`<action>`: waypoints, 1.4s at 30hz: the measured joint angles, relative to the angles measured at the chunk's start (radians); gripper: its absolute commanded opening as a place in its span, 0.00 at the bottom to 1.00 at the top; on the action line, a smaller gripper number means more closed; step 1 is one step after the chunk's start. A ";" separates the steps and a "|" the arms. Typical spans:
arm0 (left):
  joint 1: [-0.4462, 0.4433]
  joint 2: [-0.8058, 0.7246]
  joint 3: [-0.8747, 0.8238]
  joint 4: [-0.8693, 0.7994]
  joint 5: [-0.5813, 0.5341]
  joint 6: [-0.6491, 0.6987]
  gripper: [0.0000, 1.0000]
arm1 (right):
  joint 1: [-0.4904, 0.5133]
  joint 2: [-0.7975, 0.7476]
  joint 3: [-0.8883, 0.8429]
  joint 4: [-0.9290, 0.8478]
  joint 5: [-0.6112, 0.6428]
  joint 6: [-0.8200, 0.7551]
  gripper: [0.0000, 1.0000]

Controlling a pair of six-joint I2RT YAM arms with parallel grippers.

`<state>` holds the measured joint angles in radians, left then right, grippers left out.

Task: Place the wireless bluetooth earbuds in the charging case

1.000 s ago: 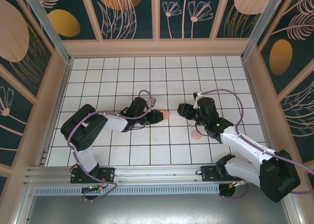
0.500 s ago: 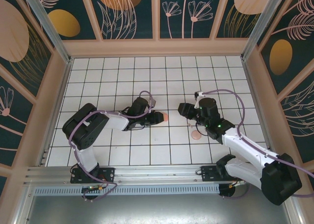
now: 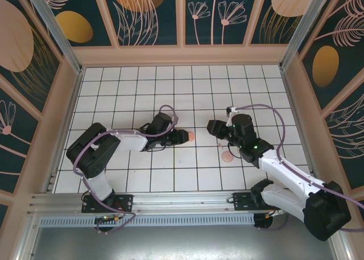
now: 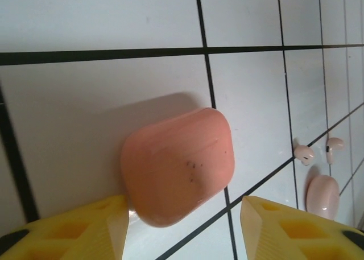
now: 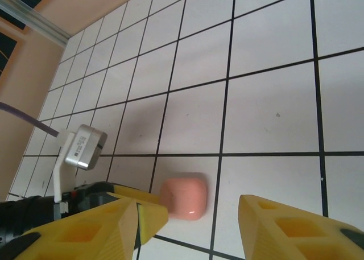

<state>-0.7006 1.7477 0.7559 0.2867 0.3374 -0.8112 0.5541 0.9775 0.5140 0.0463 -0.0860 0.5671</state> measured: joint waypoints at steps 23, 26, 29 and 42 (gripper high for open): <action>0.001 -0.324 -0.148 -0.151 -0.216 0.217 0.56 | 0.000 0.285 0.222 -0.608 0.083 -0.024 0.54; 0.001 -0.324 -0.180 -0.149 -0.216 0.221 0.56 | 0.000 0.300 0.228 -0.690 0.114 0.018 0.56; 0.001 -0.324 -0.193 -0.149 -0.216 0.229 0.56 | 0.000 0.314 0.232 -0.740 0.129 0.049 0.56; 0.001 -0.372 -0.207 -0.114 -0.216 0.251 0.56 | 0.000 0.438 0.239 -0.773 0.131 0.091 0.59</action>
<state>-0.6994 1.3758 0.5491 0.1726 0.1215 -0.5598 0.5541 1.4151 0.7528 -0.7265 0.0448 0.6579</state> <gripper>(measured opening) 0.560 0.592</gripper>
